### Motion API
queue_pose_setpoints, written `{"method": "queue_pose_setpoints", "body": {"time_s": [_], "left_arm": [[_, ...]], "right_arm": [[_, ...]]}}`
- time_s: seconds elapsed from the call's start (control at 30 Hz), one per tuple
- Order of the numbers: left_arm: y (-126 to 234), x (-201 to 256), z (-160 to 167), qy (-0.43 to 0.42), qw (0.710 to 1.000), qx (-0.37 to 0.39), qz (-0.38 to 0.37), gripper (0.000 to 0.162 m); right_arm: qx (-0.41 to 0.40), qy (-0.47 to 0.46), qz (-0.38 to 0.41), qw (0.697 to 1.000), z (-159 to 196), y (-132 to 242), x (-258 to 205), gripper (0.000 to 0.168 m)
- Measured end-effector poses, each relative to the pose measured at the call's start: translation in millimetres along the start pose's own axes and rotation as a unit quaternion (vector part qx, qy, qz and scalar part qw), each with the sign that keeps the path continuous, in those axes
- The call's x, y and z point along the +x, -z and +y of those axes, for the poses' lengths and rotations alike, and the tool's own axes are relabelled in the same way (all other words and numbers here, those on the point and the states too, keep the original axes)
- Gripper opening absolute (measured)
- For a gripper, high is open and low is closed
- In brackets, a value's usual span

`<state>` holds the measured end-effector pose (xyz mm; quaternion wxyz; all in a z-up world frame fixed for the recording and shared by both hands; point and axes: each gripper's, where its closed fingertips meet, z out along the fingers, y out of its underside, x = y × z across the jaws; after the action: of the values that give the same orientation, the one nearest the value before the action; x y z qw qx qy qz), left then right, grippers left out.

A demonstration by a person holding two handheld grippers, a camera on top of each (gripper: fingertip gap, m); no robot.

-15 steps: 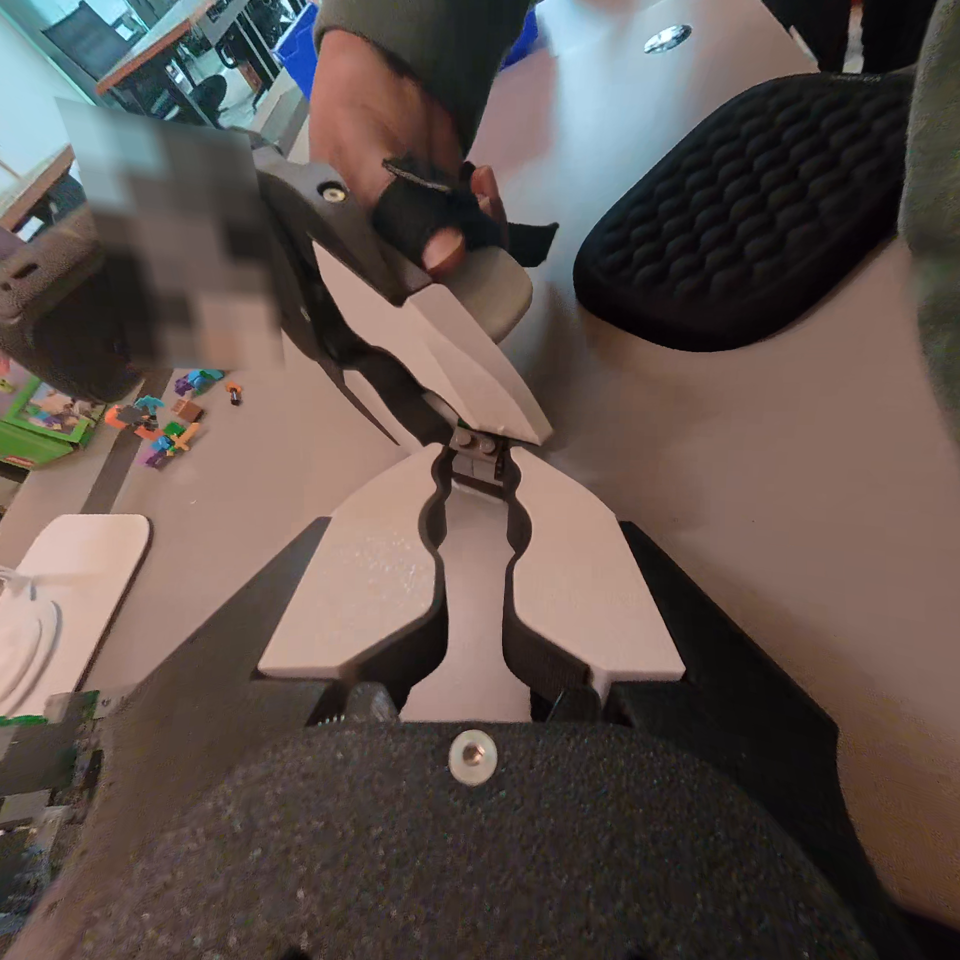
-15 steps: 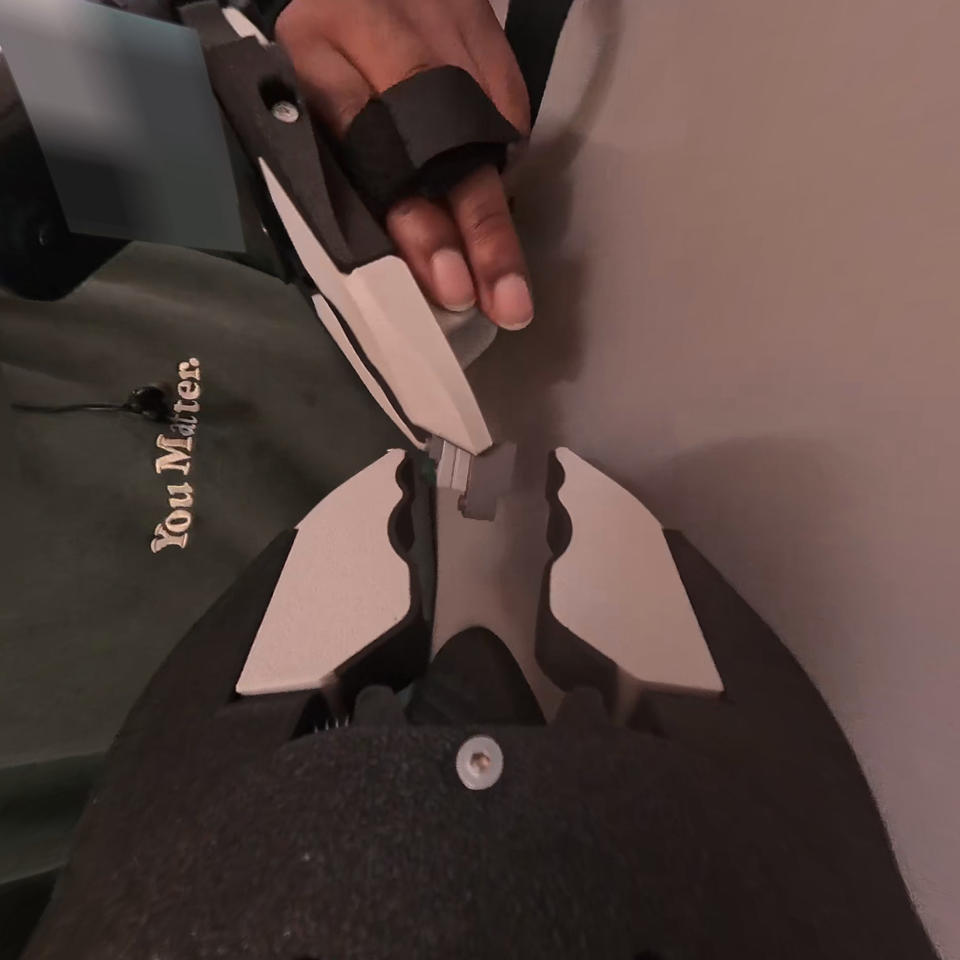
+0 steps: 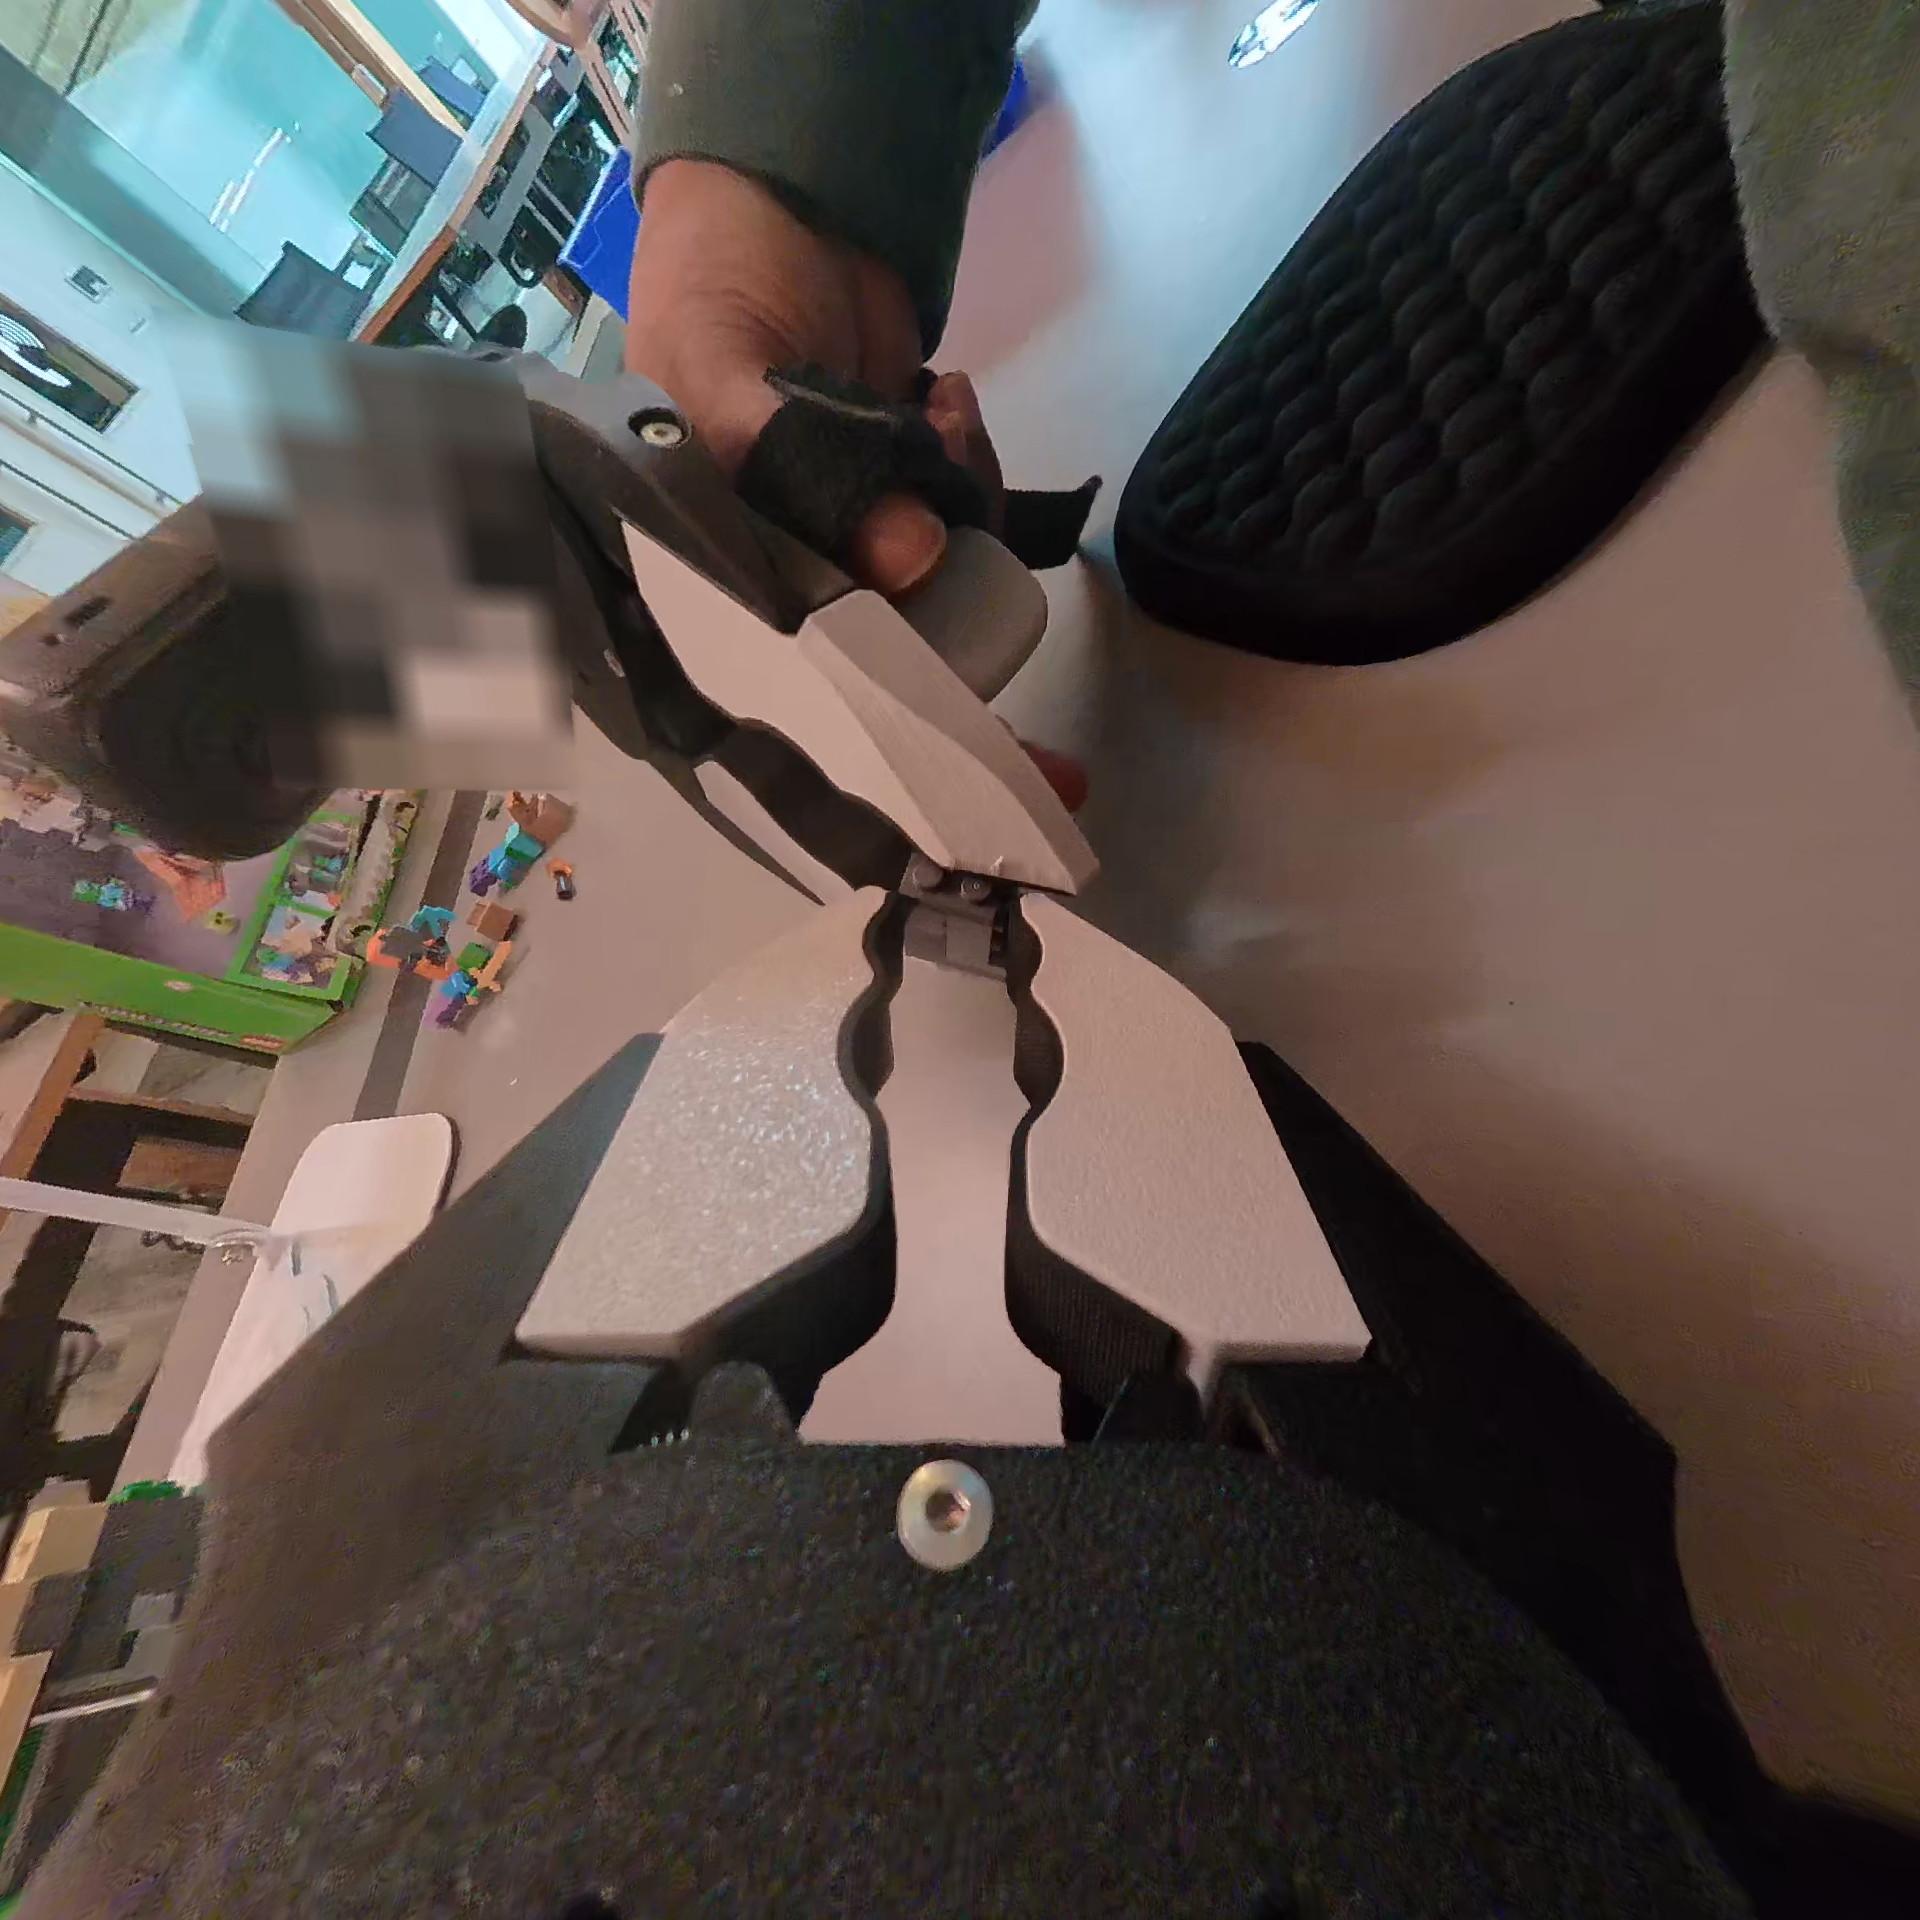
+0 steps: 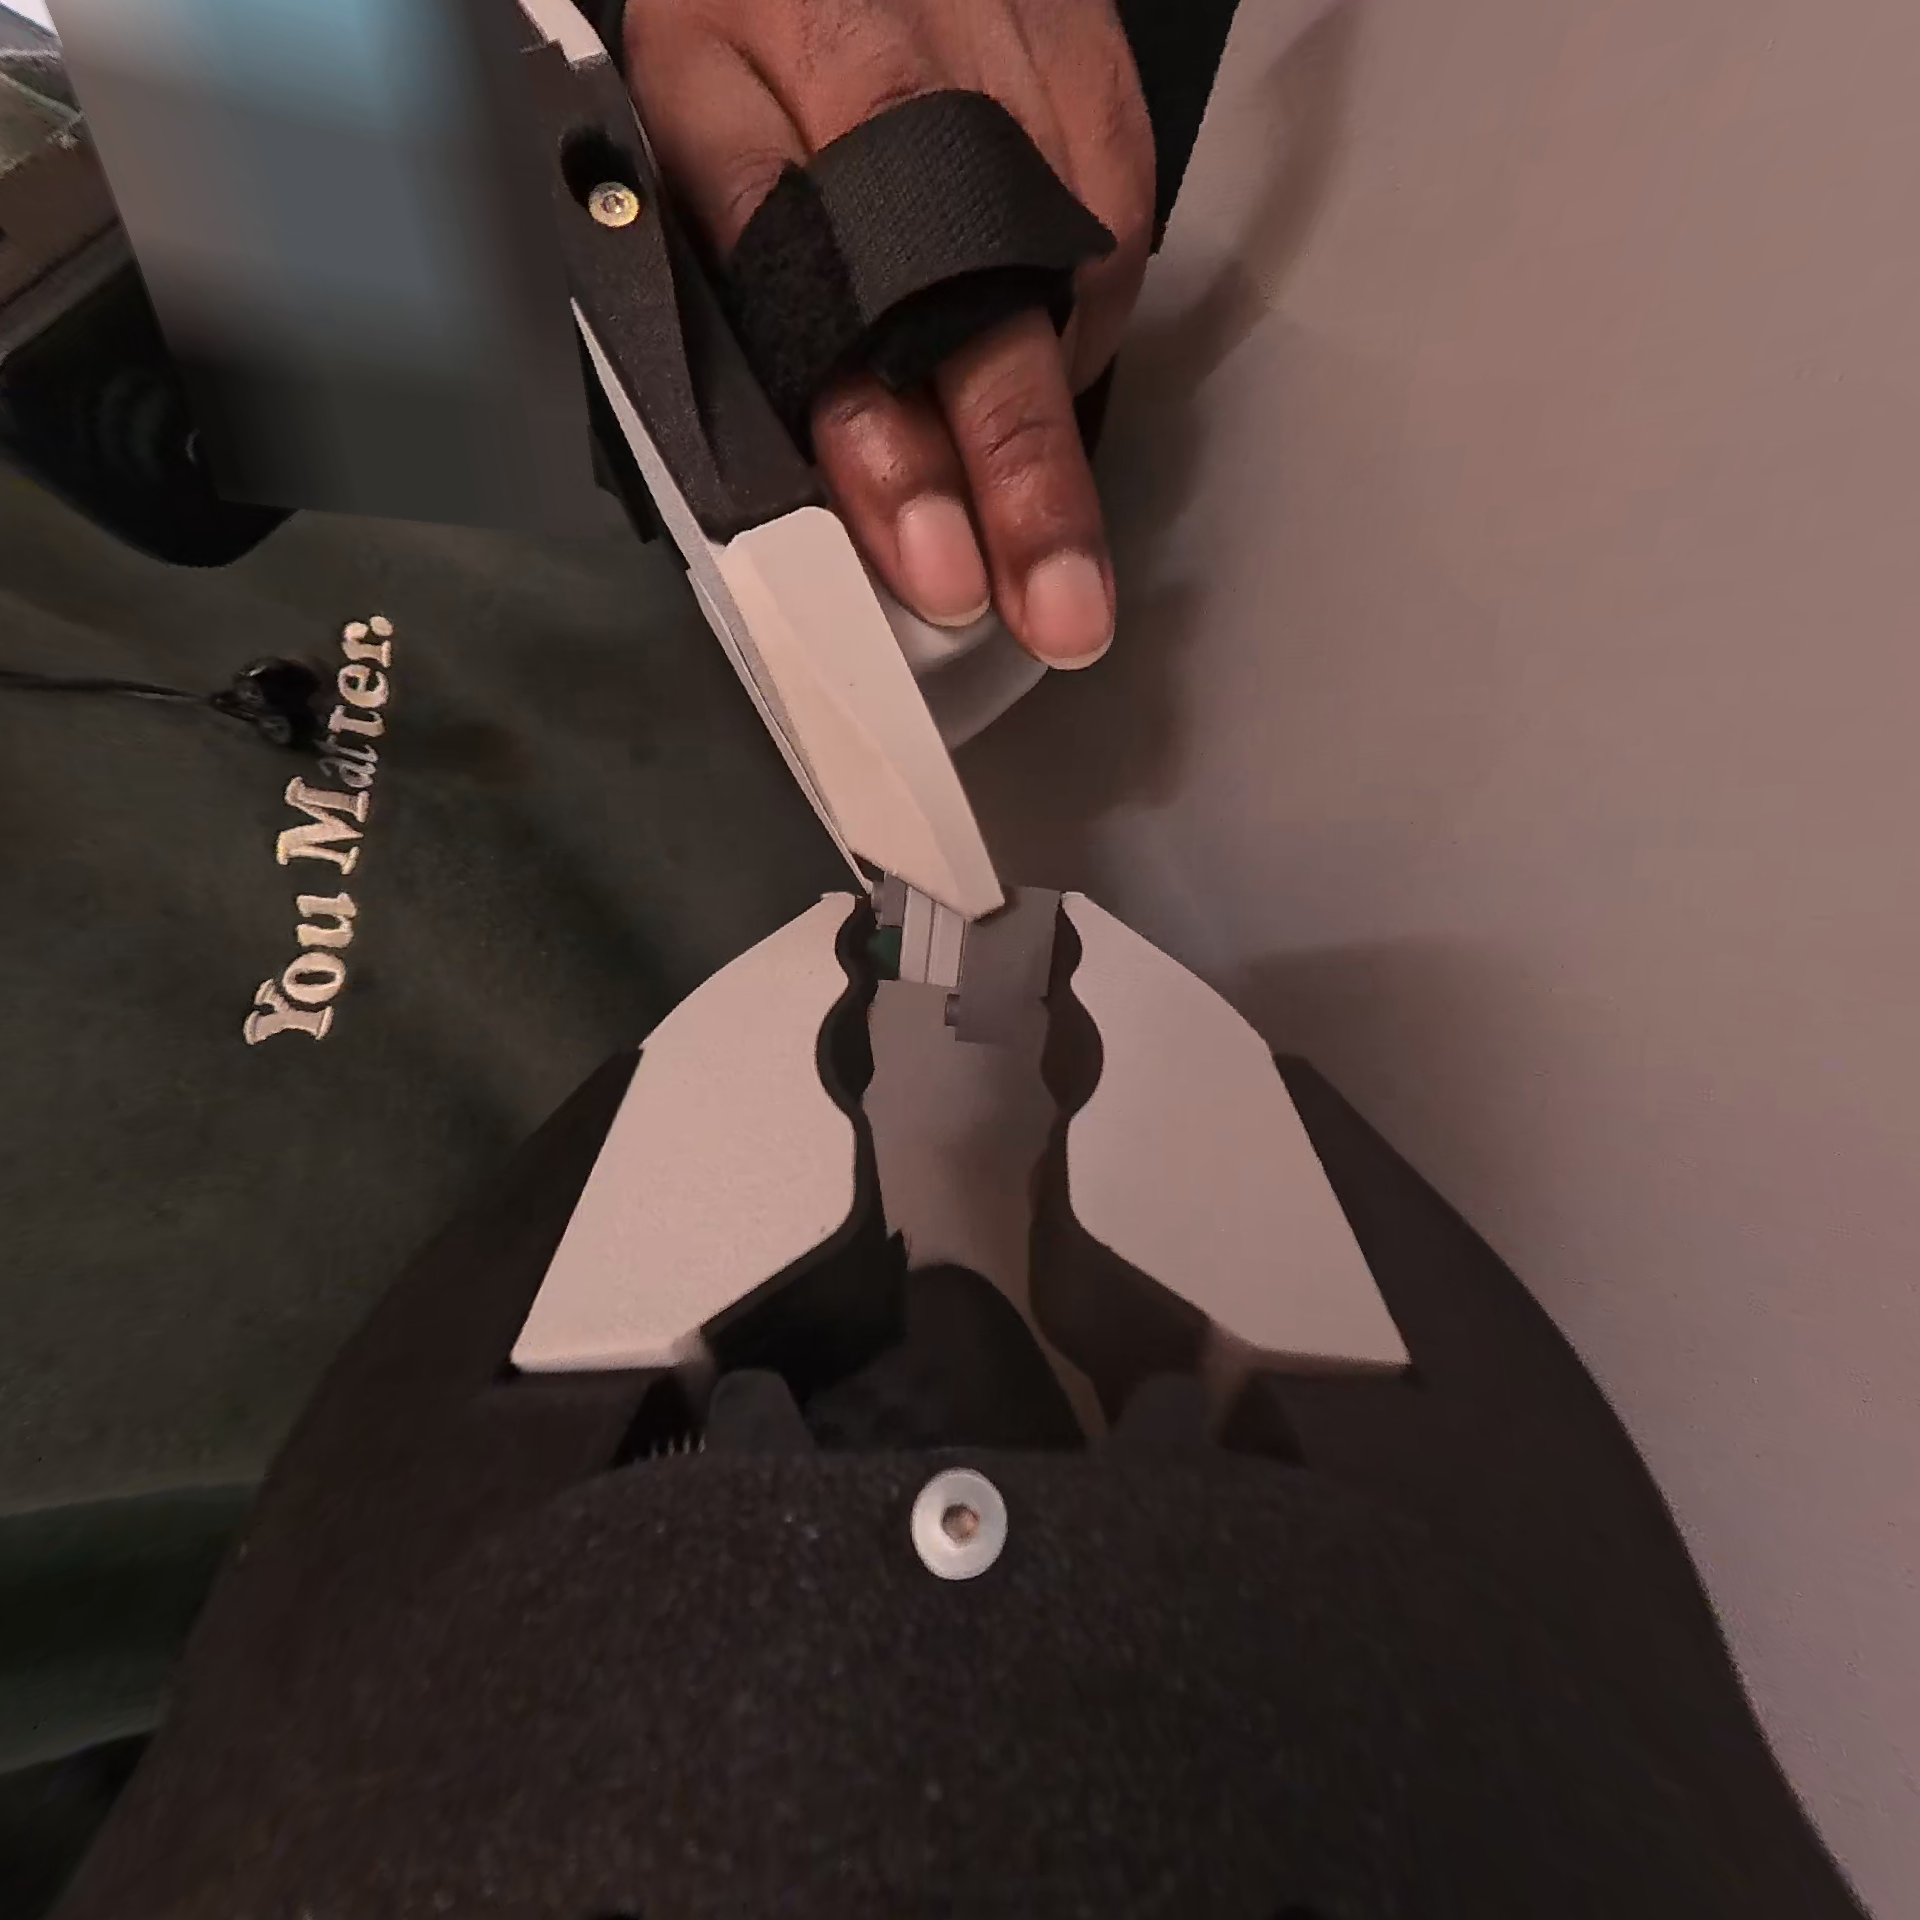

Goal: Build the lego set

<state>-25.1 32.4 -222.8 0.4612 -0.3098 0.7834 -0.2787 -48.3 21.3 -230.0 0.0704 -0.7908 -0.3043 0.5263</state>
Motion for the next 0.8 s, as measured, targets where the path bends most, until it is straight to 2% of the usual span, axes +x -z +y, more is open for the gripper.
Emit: {"method": "queue_pose_setpoints", "body": {"time_s": [0.17,0.23,0.33,0.47,0.53,0.6,0.7,0.8], "left_arm": [[1,-5,0,-0.014,1.0,0.004,-0.017,0.018],[3,-7,-3,0.021,1.0,0.017,-0.009,0.018],[6,-15,4,0.074,0.997,0.024,-0.005,0.018],[4,-17,14,0.196,0.98,0.022,0.038,0.018],[2,-19,17,0.26,0.964,0.021,0.056,0.018],[2,-19,18,0.321,0.944,0.023,0.077,0.018],[5,-17,15,0.406,0.903,0.035,0.132,0.018],[12,-14,6,0.48,0.851,0.053,0.209,0.018]], "right_arm": [[0.033,0.012,0.008,0.999,-5,2,0,0.031],[0.04,0.019,0.001,0.999,-7,5,-4,0.033],[0.063,0.066,0.035,0.995,-11,15,-4,0.05],[0.122,0.105,0.121,0.979,-19,31,11,0.046],[0.152,0.149,0.186,0.959,-21,37,20,0.046],[0.18,0.214,0.253,0.926,-24,43,25,0.046],[0.191,0.332,0.341,0.858,-23,46,22,0.045],[0.148,0.444,0.406,0.785,-20,40,14,0.044]]}}
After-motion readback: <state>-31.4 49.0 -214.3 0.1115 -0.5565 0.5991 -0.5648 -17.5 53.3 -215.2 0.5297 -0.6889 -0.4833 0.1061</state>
